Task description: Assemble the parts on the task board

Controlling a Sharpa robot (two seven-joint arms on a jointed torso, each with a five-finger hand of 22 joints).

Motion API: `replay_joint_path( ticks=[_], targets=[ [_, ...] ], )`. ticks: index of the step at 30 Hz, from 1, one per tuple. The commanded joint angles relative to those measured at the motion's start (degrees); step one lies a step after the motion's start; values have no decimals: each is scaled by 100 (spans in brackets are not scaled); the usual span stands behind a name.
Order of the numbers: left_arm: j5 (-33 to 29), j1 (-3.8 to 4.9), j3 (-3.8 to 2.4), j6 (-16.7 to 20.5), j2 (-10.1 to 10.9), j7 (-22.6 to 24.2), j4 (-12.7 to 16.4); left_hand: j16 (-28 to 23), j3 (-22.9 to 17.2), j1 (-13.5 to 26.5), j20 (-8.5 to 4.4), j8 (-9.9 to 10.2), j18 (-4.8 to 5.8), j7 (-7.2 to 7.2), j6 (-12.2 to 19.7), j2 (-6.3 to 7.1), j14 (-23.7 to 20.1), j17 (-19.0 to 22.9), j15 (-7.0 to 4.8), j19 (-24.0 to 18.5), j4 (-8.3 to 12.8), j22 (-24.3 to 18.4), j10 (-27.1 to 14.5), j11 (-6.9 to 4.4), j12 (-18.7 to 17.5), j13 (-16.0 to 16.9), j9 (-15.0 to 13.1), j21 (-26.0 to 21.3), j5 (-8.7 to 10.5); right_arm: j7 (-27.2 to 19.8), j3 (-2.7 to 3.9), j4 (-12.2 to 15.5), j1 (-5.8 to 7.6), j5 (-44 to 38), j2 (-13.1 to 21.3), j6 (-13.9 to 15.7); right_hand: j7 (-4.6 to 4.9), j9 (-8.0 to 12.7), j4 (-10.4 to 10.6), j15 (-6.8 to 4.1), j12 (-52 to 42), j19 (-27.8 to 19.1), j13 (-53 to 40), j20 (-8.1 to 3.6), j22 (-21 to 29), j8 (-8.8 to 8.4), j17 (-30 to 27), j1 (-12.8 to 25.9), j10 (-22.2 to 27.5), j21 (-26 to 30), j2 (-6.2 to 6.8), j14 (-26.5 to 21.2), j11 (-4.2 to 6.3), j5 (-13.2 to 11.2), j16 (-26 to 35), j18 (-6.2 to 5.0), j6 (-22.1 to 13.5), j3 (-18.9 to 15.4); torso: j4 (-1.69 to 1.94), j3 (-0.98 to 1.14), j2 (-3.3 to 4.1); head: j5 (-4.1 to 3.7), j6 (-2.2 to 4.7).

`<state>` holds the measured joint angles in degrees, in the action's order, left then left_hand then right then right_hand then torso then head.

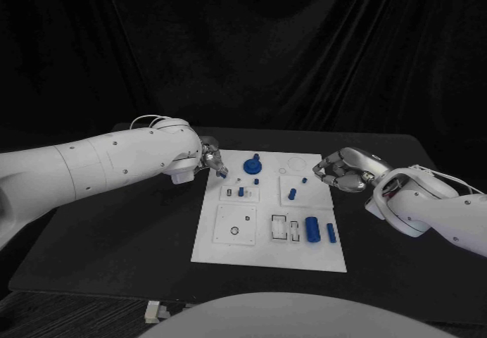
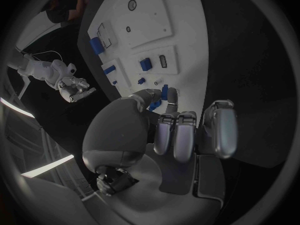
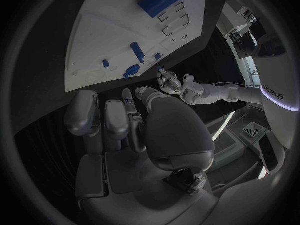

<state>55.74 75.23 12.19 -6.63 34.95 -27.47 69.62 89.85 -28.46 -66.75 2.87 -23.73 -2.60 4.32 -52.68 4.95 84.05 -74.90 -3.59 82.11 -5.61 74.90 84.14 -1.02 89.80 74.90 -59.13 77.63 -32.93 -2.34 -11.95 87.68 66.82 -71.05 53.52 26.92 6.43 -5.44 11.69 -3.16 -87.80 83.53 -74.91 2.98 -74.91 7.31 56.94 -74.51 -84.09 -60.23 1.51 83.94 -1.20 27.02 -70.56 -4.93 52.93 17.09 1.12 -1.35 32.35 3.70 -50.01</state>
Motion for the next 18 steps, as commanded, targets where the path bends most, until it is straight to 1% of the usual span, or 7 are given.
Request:
replay_joint_path(
  ticks=[1, 5, 8, 11, 18],
  targets=[
    [-225, 25, -3, 343, 77, -150, 205, 15, -282, 73, -24, -25, -52, -186, -209, -5, 595, -1510, -36, 1, 279, 1100, 586, -41, 20, 1510, -3, 1, -2, 108, 3, 13, -11, -8, 9, -12, 10, 9, -38, 14, 34, 4, -1018, 3, -734, -7, -5, -56, -357, 35, 22, 100, -14, 34, 17, -62, 36, -2, 0, 1, -4, 1, 1],
    [-233, 32, -2, 468, 193, -165, 435, 15, -285, 103, -30, -27, -53, -194, -233, -7, 595, -1510, -43, 0, 277, 1097, 586, -48, 20, 1510, -5, -3, -5, 114, 3, 15, -11, -8, 6, -9, 10, 9, -38, 14, 34, 4, -1018, 3, -734, -7, -5, -56, -357, 35, 22, 100, -14, 34, 17, -62, 36, -2, -1, 3, 1, 16, 1],
    [-235, 31, -1, 550, 241, -170, 556, 15, -287, 119, -33, -26, -55, -198, -243, -6, 595, -1510, -46, -3, 275, 1095, 586, -51, 20, 1510, -6, -11, -11, 116, 3, 12, -12, -8, 0, -5, 10, 9, -38, 14, 34, 4, -1018, 3, -734, -7, -5, -56, -357, 35, 22, 100, -14, 34, 17, -62, 36, -2, -5, 6, -6, 28, 1],
    [-236, 18, 0, 622, 265, -170, 631, 15, -289, 134, -36, -24, -55, -200, -248, -7, 595, -1510, -48, -2, 271, 1095, 586, -53, 20, 1510, -6, -10, -17, 116, 3, 10, -13, -8, -5, -4, 10, 9, -38, 14, 34, 4, -1018, 3, -734, -7, -5, -56, -357, 35, 22, 100, -14, 34, 17, -62, 36, -2, -3, 5, 1, 37, 1],
    [-236, -79, 2, 828, 272, -156, 693, 15, -294, 167, -41, -18, -56, -204, -256, -11, 595, -1510, -52, -3, 261, 1093, 586, -57, 20, 1510, -6, -14, -36, 117, 3, 4, -16, -8, -8, 0, 10, 9, -38, 14, 34, 4, -1018, 3, -734, -7, -5, -56, -357, 35, 22, 100, -14, 34, 17, -62, 36, -2, -2, 1, 9, 29, 1]
  ],
)
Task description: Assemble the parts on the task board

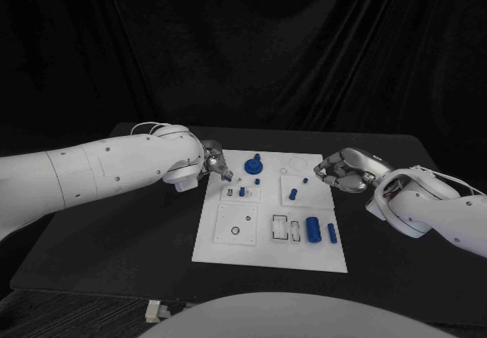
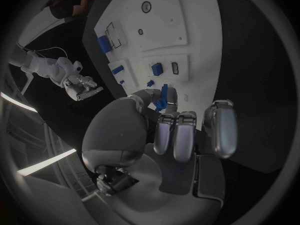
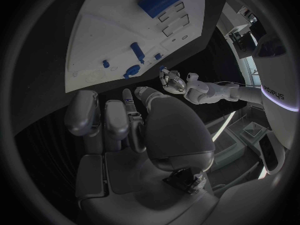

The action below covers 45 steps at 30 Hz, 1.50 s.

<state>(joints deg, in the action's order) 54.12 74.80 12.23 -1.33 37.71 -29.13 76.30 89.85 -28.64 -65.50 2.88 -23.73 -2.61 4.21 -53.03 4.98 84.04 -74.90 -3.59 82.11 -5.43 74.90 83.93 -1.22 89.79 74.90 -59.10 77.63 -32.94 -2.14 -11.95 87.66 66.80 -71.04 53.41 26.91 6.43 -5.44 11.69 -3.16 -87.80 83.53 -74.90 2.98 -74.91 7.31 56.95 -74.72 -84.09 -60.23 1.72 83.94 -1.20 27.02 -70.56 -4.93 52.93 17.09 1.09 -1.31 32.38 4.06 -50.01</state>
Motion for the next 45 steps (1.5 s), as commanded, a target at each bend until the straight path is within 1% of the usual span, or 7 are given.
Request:
replay_joint_path(
  ticks=[1, 7, 16, 25, 28, 40, 45],
  targets=[
    [-74, -52, -3, 338, -5, 13, 27, 15, -278, 50, -42, -17, -57, -194, -222, -17, 596, -1510, -54, -5, 239, 1092, 607, -39, 21, 1510, -9, -17, -42, 98, 3, 7, -13, -8, 4, 2, 10, 9, -39, 14, 34, 4, -1018, 2, -734, -7, -5, -35, -357, 35, 0, 100, -14, 34, 17, -62, 36, -2, 1, -3, 7, -10, 1],
    [-4, -120, -2, 398, -17, 17, 35, 15, -285, 72, -46, -11, -58, -196, -224, -25, 596, -1510, -56, -7, 229, 1090, 607, -40, 21, 1510, -8, -22, -58, 100, 3, 1, -14, -8, 2, 0, 12, 11, -50, 16, 35, 2, -1018, 4, -732, -8, -8, -45, -357, 46, 1, 99, -15, 36, 19, -63, 34, 3, 1, -1, 7, 2, 1],
    [250, -206, -1, 424, 5, 16, 80, 15, -284, 100, -48, -6, -58, -198, -230, -32, 596, -1510, -58, -6, 215, 1090, 607, -42, 21, 1510, -9, -23, -54, 99, 3, 2, -15, -8, 7, 0, 12, 11, -50, 16, 35, 2, -1018, 4, -732, -8, -8, -45, -357, 46, 1, 99, -15, 36, 19, -63, 34, 3, 1, -4, 9, -4, 1],
    [277, -270, -1, 419, 25, 14, 76, 15, -288, 119, -51, -5, -60, -201, -240, -46, 596, -1510, -60, -11, 203, 1087, 607, -44, 21, 1510, -10, -32, -53, 101, 3, 5, -15, -8, 13, 0, 12, 11, -50, 16, 35, 2, -1018, 4, -732, -8, -8, -45, -357, 46, 1, 99, -15, 36, 19, -63, 34, 3, -2, -4, 4, -2, 1],
    [279, -292, -1, 422, 41, 14, 89, 15, -288, 119, -51, -5, -60, -201, -240, -46, 596, -1510, -60, -11, 203, 1087, 607, -44, 21, 1510, -10, -32, -53, 101, 3, 4, -15, -8, 12, 2, 12, 11, -50, 16, 35, 2, -1018, 4, -732, -8, -8, -45, -357, 46, 1, 99, -15, 36, 19, -63, 34, 3, 1, -2, 3, -12, 1],
    [281, -394, -1, 416, 85, 15, 107, 15, -294, 127, -52, -5, -59, -203, -246, -56, 596, -1510, -62, -7, 199, 1088, 607, -46, 21, 1510, -11, -28, -56, 104, 3, 13, -15, -8, 17, 13, 12, 11, -50, 16, 35, 2, -1018, 4, -732, -8, -8, -45, -357, 46, 1, 99, -15, 36, 19, -63, 34, 3, 0, -3, 7, -1, 1],
    [281, -436, -1, 416, 81, 19, 88, 15, -295, 130, -53, -4, -61, -204, -247, -58, 596, -1510, -62, -12, 197, 1086, 607, -47, 21, 1510, -11, -35, -57, 103, 3, 21, -15, -8, 23, 19, 12, 11, -50, 16, 35, 2, -1018, 4, -732, -8, -8, -45, -357, 46, 1, 99, -15, 36, 19, -63, 34, 3, -1, -5, 5, -16, 1]
  ],
)
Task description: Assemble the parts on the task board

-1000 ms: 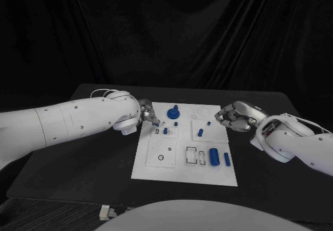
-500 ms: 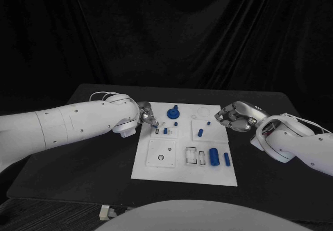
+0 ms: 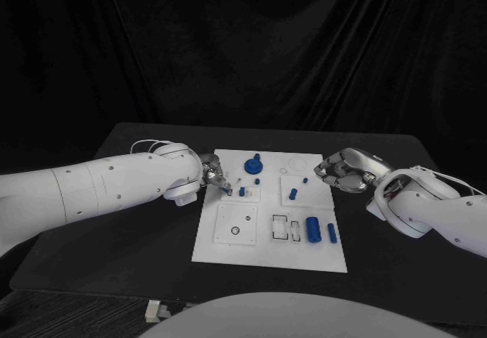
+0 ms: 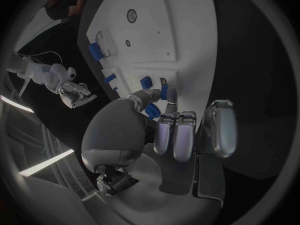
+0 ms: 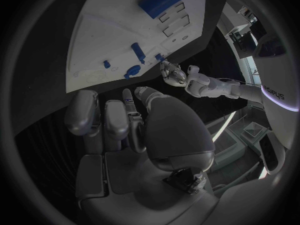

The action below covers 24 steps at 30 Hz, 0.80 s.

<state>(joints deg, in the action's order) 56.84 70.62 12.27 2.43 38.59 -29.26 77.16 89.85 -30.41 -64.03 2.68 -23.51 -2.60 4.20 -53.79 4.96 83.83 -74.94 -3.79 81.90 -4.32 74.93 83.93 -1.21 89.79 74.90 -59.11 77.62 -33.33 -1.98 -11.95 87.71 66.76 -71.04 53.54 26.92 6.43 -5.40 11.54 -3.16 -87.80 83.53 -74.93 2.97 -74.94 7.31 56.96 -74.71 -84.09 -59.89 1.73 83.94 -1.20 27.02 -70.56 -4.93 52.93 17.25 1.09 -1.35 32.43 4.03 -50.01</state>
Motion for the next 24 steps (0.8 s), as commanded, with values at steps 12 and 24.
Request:
replay_joint_path(
  ticks=[12, 24],
  targets=[
    [9, -55, -5, 54, -50, 61, -11, 15, -125, -8, -34, -21, -60, -203, -171, -65, 617, -1506, -44, 11, 81, 1084, 607, -49, 21, 1510, -9, -32, -23, 86, 3, 29, -12, -8, 27, 26, 12, 6, -35, 16, 35, 2, -1015, 4, -729, -8, -9, -45, -357, 12, 1, 99, -15, 36, 19, -64, 34, -12, 2, -1, -1, -21, 1],
    [9, -63, -5, -11, -90, 72, -24, 15, -135, 6, -36, -18, -60, -204, -175, -84, 617, -1506, -46, 12, 70, 1084, 607, -51, 21, 1510, -10, -33, -27, 82, 2, 33, -12, -8, 31, 33, 16, 9, -51, 18, 35, 2, -1015, 6, -730, -11, -12, -54, -357, 16, 3, 97, -19, 38, 21, -64, 31, -5, -5, 5, -3, -8, 1]
  ],
)
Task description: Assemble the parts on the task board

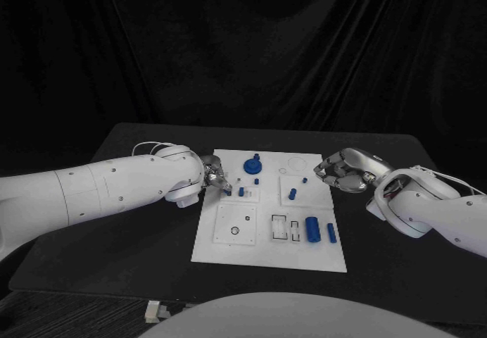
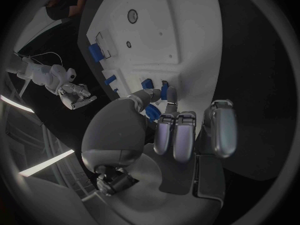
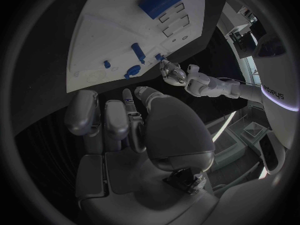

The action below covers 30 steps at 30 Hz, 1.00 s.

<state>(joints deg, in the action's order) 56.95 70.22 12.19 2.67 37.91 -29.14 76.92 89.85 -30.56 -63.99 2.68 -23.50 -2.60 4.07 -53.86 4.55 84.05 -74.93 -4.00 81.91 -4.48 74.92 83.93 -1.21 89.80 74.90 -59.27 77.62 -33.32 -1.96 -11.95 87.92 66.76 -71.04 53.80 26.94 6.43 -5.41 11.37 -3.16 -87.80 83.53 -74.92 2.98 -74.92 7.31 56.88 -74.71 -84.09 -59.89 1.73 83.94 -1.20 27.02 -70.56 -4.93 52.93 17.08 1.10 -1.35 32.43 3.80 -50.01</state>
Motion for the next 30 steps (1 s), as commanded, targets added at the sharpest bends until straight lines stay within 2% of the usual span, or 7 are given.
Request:
replay_joint_path(
  ticks=[1, 24, 30],
  targets=[
    [-2, -23, 3, -42, -27, 60, -3, 15, -120, 3, -37, -18, -62, -192, -168, -44, 595, -1507, -25, 9, 85, 1083, 607, -51, 20, 1510, 6, -37, -27, 80, 3, 10, -12, -8, 3, 30, 16, 9, -34, 18, 35, 2, -1017, 6, -732, -11, -5, -55, -357, 16, 3, 97, -19, 38, 21, -64, 31, 11, -5, 6, -3, 15, 1],
    [-2, -35, 3, -164, -61, 43, -37, 15, -146, 1, -40, -14, -63, -197, -177, -75, 595, -1507, -28, 7, 89, 1082, 607, -56, 20, 1510, 3, -41, -34, 82, 3, -12, -14, -8, -20, 11, 16, 9, -34, 18, 35, 2, -1017, 6, -732, -11, -5, -55, -357, 16, 3, 97, -19, 38, 21, -64, 31, 11, -6, 5, -3, 32, 1],
    [-2, -37, 3, -175, -32, 44, -13, 15, -192, -29, -48, -13, -65, -201, -192, -70, 595, -1507, -36, 2, 152, 1080, 607, -64, 20, 1510, -8, -50, -83, 81, 3, -18, -17, -8, -23, 5, 16, 9, -34, 18, 35, 2, -1017, 6, -732, -11, -5, -55, -357, 16, 3, 97, -19, 38, 21, -64, 31, 11, -5, 5, -3, 31, 1]
  ],
)
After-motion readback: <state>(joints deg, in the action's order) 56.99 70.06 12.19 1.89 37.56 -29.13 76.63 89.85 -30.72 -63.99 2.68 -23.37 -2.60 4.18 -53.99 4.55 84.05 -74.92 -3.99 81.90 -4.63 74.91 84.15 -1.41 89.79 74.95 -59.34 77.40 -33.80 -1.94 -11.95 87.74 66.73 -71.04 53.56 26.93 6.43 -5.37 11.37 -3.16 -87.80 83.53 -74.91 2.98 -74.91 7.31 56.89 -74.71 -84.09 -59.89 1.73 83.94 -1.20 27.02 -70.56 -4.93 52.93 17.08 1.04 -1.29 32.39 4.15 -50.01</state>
